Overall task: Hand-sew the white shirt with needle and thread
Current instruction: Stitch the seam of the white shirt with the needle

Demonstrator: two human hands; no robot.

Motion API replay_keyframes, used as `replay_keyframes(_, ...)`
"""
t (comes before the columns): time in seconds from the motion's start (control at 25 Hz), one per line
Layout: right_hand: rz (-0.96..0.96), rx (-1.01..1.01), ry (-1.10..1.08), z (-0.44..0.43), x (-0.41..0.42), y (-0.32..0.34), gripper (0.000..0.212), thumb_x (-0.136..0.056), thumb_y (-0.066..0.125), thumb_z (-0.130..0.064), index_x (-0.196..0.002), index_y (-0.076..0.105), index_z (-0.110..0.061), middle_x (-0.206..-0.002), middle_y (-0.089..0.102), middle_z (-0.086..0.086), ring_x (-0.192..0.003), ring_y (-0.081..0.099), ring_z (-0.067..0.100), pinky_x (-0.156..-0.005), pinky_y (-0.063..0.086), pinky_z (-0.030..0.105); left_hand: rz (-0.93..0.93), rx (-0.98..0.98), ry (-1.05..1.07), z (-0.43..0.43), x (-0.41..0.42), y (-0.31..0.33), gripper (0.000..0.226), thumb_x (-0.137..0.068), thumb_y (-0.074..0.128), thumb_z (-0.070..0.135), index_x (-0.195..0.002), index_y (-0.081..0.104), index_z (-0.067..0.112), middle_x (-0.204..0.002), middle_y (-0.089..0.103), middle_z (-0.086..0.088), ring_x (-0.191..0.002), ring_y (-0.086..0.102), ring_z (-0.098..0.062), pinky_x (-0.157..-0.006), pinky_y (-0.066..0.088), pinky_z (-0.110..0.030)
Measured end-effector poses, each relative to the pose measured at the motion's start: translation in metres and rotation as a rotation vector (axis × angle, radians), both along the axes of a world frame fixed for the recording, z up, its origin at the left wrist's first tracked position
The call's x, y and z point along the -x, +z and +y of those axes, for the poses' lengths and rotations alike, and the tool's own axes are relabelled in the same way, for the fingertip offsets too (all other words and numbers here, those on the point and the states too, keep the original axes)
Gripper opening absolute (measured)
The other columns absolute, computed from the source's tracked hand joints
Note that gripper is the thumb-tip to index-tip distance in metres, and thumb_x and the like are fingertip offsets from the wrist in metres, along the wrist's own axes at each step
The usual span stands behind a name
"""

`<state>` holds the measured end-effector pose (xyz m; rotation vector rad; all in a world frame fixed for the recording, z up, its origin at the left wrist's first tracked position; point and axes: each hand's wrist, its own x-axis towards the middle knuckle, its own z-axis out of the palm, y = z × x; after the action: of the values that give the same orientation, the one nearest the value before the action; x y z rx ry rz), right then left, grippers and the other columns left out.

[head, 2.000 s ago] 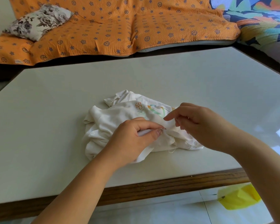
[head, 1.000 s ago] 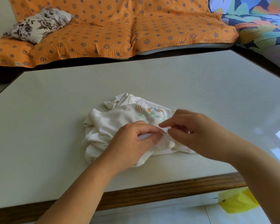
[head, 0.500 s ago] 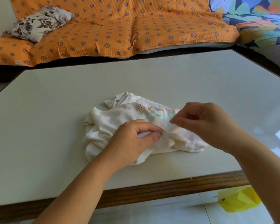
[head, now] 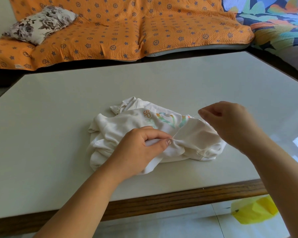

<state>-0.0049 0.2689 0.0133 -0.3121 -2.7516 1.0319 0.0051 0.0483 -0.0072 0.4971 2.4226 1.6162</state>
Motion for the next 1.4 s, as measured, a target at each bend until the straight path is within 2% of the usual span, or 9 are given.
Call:
replay_keyframes(0.08, 0.154, -0.088, -0.016, -0.005, -0.005, 0.005, 0.025, -0.096, 0.051, -0.02, -0.088, 0.071, -0.006, -0.085, 0.064, 0.005, -0.081, 0.059, 0.022, -0.064, 0.038, 0.024, -0.004, -0.001, 0.0, 0.0, 0.0, 0.0, 0.016, -0.09, 0.068, 0.02, -0.091, 0.076, 0.034, -0.095, 0.072, 0.018, -0.096, 0.064, 0.008, -0.085, 0.042, -0.004)
replay_keyframes(0.16, 0.32, 0.104, 0.011, -0.012, -0.018, 0.016, 0.024, -0.095, 0.05, -0.01, -0.099, 0.07, -0.023, -0.081, 0.07, -0.005, -0.068, 0.062, 0.009, -0.061, 0.045, 0.012, -0.022, -0.018, 0.008, 0.001, 0.0, 0.001, 0.015, -0.09, 0.069, 0.019, -0.091, 0.077, 0.032, -0.095, 0.073, 0.018, -0.095, 0.064, 0.009, -0.083, 0.042, -0.002)
replay_keyframes(0.24, 0.238, 0.393, 0.169, -0.022, -0.031, 0.022, 0.033, -0.093, 0.051, -0.001, -0.105, 0.063, -0.03, -0.078, 0.073, -0.003, -0.057, 0.064, 0.014, -0.055, 0.053, 0.025, -0.039, -0.037, 0.022, 0.002, 0.0, 0.001, 0.014, -0.089, 0.069, 0.018, -0.09, 0.077, 0.03, -0.094, 0.073, 0.016, -0.094, 0.064, 0.011, -0.082, 0.041, -0.001)
replay_keyframes(0.32, 0.059, 0.514, 0.278, -0.032, -0.038, 0.016, 0.034, -0.093, 0.053, 0.001, -0.107, 0.059, -0.029, -0.082, 0.075, -0.002, -0.057, 0.069, 0.023, -0.049, 0.052, 0.035, -0.027, -0.032, 0.023, 0.002, 0.0, 0.001, 0.015, -0.088, 0.07, 0.019, -0.089, 0.076, 0.032, -0.093, 0.072, 0.016, -0.093, 0.064, 0.011, -0.082, 0.042, -0.002)
replay_keyframes(0.44, -0.091, 0.501, 0.265, -0.039, -0.041, 0.004, 0.019, -0.096, 0.054, -0.005, -0.094, 0.065, -0.02, -0.085, 0.075, -0.004, -0.063, 0.073, 0.023, -0.055, 0.057, 0.039, 0.001, -0.002, 0.021, 0.002, -0.001, 0.0, 0.018, -0.089, 0.07, 0.02, -0.086, 0.075, 0.037, -0.093, 0.072, 0.014, -0.091, 0.064, 0.008, -0.082, 0.044, -0.004)
replay_keyframes(0.56, -0.125, 0.477, 0.258, -0.041, -0.043, -0.001, 0.015, -0.095, 0.057, -0.01, -0.089, 0.066, -0.02, -0.075, 0.075, 0.002, -0.067, 0.074, 0.021, -0.067, 0.061, 0.044, 0.024, 0.036, 0.034, 0.002, 0.001, 0.0, 0.014, -0.088, 0.07, 0.023, -0.087, 0.075, 0.037, -0.093, 0.072, 0.012, -0.091, 0.064, 0.006, -0.082, 0.045, -0.005)
replay_keyframes(0.72, -0.096, 0.463, 0.285, -0.038, -0.045, -0.001, 0.024, -0.093, 0.057, -0.006, -0.091, 0.071, -0.025, -0.073, 0.075, 0.0, -0.072, 0.074, 0.015, -0.076, 0.061, 0.035, 0.021, 0.045, 0.038, 0.0, 0.001, 0.001, 0.011, -0.087, 0.072, 0.023, -0.087, 0.076, 0.034, -0.092, 0.074, 0.017, -0.09, 0.064, 0.009, -0.08, 0.043, -0.003)
replay_keyframes(1.08, -0.112, 0.42, 0.296, -0.036, -0.045, 0.004, 0.024, -0.086, 0.062, -0.002, -0.079, 0.072, -0.022, -0.07, 0.075, -0.002, -0.068, 0.073, 0.01, -0.071, 0.06, 0.023, 0.092, 0.075, 0.034, -0.003, 0.0, 0.004, 0.017, -0.088, 0.071, 0.021, -0.085, 0.073, 0.038, -0.09, 0.072, 0.022, -0.088, 0.063, 0.012, -0.078, 0.043, -0.002)
replay_keyframes(1.4, -0.135, 0.364, 0.305, -0.035, -0.046, 0.006, 0.02, -0.085, 0.063, -0.007, -0.078, 0.071, -0.023, -0.069, 0.075, -0.003, -0.071, 0.073, 0.015, -0.079, 0.06, 0.04, 0.125, 0.082, 0.038, -0.004, 0.0, 0.002, 0.01, -0.087, 0.071, 0.022, -0.089, 0.077, 0.03, -0.089, 0.074, 0.014, -0.089, 0.064, 0.008, -0.078, 0.043, -0.004)
